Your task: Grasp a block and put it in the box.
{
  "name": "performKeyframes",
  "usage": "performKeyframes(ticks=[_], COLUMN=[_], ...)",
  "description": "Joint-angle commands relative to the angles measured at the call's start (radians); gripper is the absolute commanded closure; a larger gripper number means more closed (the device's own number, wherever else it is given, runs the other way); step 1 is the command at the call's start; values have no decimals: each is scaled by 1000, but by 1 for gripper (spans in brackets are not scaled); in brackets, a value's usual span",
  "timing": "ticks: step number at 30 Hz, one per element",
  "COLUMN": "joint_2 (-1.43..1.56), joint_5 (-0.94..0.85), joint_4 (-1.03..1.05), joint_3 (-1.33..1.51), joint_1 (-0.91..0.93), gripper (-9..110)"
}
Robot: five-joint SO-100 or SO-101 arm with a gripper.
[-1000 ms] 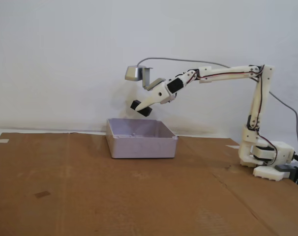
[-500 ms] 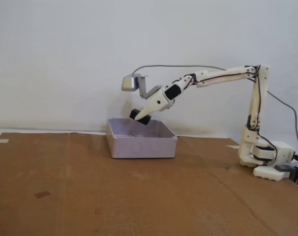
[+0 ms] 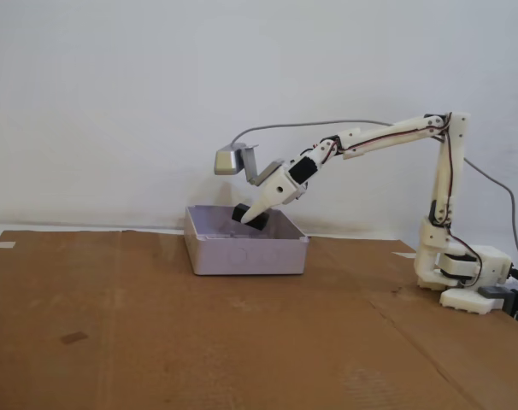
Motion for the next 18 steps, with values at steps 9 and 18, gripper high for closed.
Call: performKeyframes(ticks=[9,18], joint_2=[-2,-41], joint_5=[-9,-9], joint_4=[-21,-75], joint_3=[-32,-38], joint_1=[-11,-15], gripper=[87,87])
